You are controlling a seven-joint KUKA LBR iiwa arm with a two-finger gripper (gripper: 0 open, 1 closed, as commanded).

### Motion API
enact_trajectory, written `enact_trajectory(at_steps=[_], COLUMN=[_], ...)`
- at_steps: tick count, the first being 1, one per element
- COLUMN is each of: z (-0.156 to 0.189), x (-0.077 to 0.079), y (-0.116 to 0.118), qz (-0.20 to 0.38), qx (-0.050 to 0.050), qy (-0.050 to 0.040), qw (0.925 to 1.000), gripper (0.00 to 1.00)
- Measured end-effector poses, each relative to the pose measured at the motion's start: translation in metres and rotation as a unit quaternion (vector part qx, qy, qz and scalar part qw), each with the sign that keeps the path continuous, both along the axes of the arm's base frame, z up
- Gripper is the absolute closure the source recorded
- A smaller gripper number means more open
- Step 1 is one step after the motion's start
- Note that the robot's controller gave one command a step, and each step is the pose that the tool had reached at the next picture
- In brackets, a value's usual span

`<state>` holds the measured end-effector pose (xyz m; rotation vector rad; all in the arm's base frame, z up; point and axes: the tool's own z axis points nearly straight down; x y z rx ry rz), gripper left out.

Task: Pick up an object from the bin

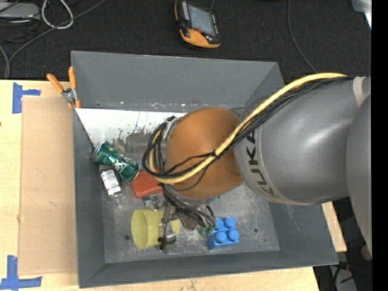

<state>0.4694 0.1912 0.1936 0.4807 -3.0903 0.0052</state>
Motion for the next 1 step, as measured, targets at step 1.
enact_trajectory(at_steps=[1], z=[0.0187], x=[0.0004], y=[-0.0004], qz=[-0.001], qx=[-0.003], qy=[0.0063], qw=[1.0000], gripper=[1.00])
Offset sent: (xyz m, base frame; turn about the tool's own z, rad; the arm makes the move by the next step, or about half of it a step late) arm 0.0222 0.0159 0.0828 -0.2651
